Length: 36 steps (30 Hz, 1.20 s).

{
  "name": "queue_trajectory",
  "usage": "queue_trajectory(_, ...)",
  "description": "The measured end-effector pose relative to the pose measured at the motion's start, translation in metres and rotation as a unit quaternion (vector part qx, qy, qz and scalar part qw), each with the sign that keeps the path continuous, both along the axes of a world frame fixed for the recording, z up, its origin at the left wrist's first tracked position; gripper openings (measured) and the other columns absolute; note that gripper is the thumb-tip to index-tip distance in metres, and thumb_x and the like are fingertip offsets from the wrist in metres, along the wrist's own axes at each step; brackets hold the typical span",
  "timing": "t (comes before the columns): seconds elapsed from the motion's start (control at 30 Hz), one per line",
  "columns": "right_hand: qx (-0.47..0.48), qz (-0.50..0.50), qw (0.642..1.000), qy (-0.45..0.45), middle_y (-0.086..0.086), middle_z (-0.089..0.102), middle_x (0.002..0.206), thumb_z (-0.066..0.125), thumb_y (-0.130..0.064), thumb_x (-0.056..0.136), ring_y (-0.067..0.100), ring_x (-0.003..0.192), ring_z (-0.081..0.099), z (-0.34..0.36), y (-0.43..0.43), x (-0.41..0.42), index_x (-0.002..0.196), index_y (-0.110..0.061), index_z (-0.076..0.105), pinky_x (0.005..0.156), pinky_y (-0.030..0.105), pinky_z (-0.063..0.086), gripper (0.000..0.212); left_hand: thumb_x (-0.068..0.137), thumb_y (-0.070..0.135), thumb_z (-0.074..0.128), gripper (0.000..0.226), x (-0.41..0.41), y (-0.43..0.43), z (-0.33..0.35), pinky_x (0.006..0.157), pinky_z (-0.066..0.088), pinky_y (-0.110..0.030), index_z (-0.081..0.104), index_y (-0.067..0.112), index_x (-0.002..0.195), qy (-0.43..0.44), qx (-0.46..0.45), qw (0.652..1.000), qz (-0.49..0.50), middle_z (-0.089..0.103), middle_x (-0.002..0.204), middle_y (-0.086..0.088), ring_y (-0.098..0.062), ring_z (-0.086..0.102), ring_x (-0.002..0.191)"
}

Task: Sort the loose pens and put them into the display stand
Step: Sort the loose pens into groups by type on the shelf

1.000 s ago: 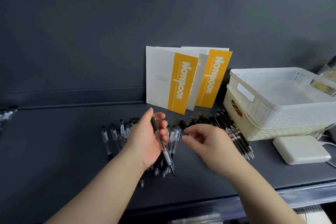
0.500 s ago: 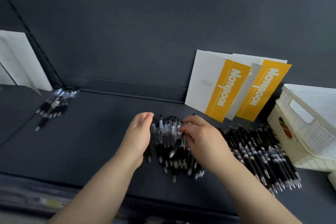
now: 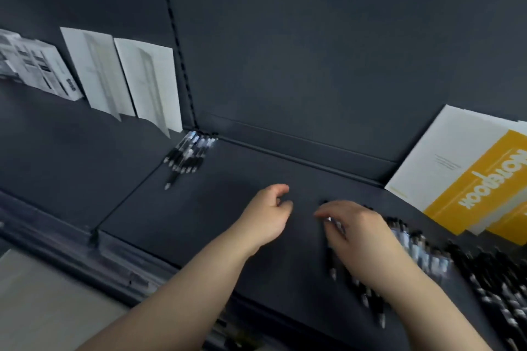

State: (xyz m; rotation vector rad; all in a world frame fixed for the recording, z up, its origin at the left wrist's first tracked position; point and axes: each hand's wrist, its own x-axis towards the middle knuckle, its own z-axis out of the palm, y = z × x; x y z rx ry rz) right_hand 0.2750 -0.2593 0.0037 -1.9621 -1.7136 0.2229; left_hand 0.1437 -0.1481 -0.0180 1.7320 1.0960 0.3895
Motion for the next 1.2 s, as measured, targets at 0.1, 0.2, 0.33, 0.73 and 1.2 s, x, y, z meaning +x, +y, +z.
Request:
queue_trajectory(0.1,-0.019,0.054,0.998,0.016,-0.005,0.07,0.097,0.061,-0.011,0.085,0.007,0.091,0.062,-0.004,0.03,-0.034,0.098,-0.017,0.071,0.08,0.005,0.036,0.018,0.095,0.028,0.047,0.051,-0.035,0.049,0.001,0.108,0.032,-0.033,0.035,0.016,0.143,0.121,0.14,0.982,0.042,0.037,0.146,-0.006,-0.023,0.036,0.133)
queue_trajectory(0.2,-0.051,0.063,0.996,0.037,-0.009,0.067,0.103,0.057,-0.021,0.089,0.006,0.097,0.06,-0.013,0.056,-0.057,0.105,-0.022,0.068,0.086,0.016,0.043,0.02,0.092,0.043,0.047,0.066,-0.07,0.099,0.005,0.109,0.028,-0.042,0.025,0.012,0.146,0.265,0.219,0.935,0.083,0.026,0.15,-0.011,-0.03,0.024,0.137)
queue_trajectory(0.33,-0.097,0.065,0.992,0.037,-0.01,0.064,0.105,0.053,-0.025,0.09,0.006,0.099,0.059,-0.02,0.08,-0.079,0.108,-0.025,0.066,0.087,0.019,0.045,0.022,0.085,0.06,0.051,0.086,-0.096,0.156,0.002,0.107,0.029,-0.041,0.021,0.008,0.146,0.375,0.198,0.9,0.098,0.025,0.149,-0.013,-0.032,0.023,0.135)
queue_trajectory(0.73,-0.103,0.01,0.993,0.06,-0.014,0.062,0.093,0.057,-0.023,0.089,-0.001,0.087,0.058,-0.028,0.093,-0.096,0.103,-0.024,0.068,0.077,0.005,0.039,0.018,0.084,0.026,0.06,0.042,-0.085,0.193,-0.004,0.066,0.043,-0.032,0.048,0.009,0.12,0.392,0.164,0.905,0.03,0.054,0.11,-0.007,-0.025,0.055,0.093)
queue_trajectory(1.2,0.029,-0.125,0.769,0.626,0.011,0.069,0.088,0.066,-0.035,0.072,0.025,0.076,0.064,-0.004,0.064,-0.087,0.097,-0.007,0.062,0.061,0.039,0.049,0.037,0.083,-0.004,0.051,0.027,-0.058,0.032,0.01,0.052,0.042,-0.024,0.053,0.017,0.1,-0.102,-0.146,0.96,-0.216,0.053,0.07,0.002,-0.009,0.055,0.059)
